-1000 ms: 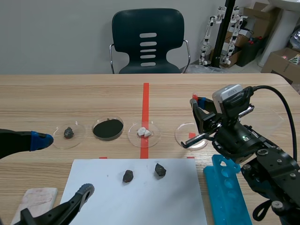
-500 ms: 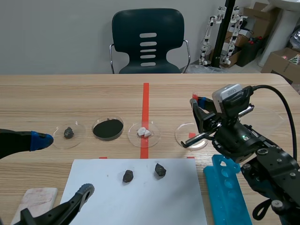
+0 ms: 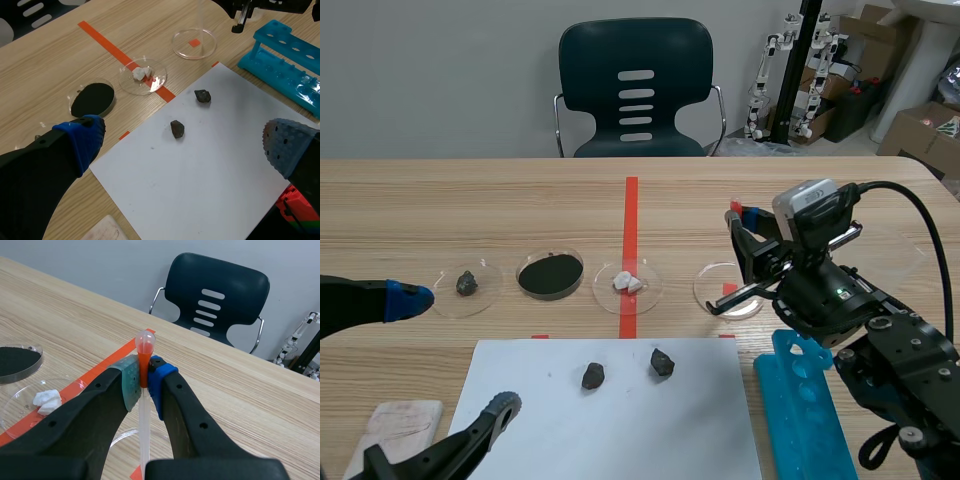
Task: Draw acid from the petri dish
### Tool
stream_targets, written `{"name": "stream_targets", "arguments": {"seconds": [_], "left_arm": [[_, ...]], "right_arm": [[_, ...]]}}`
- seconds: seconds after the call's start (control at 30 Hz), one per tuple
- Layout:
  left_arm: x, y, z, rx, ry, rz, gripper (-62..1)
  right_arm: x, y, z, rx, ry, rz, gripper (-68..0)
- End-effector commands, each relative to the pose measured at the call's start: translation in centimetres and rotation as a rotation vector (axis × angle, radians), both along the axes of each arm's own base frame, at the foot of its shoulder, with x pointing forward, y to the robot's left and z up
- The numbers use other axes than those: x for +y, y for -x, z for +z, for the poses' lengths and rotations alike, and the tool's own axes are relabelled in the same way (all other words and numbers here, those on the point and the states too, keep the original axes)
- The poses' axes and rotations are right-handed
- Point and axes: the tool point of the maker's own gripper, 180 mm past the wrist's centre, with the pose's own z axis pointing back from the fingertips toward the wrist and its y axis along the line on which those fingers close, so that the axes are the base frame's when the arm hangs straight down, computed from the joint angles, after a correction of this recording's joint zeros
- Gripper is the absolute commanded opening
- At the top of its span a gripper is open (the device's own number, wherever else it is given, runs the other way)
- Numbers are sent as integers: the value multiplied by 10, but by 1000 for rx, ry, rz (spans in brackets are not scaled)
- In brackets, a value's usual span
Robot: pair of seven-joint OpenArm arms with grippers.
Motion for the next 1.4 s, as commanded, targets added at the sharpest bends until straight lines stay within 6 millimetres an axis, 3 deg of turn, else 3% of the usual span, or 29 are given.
{"name": "stream_targets", "arguments": {"seconds": [0.0, 1.37], "left_arm": [[-1, -2, 6, -19, 24, 6, 14], [-1, -2, 6, -19, 24, 6, 14]], "right_arm": [[0, -8, 12, -33, -7, -3, -637], [0, -8, 12, -33, -7, -3, -622]]}}
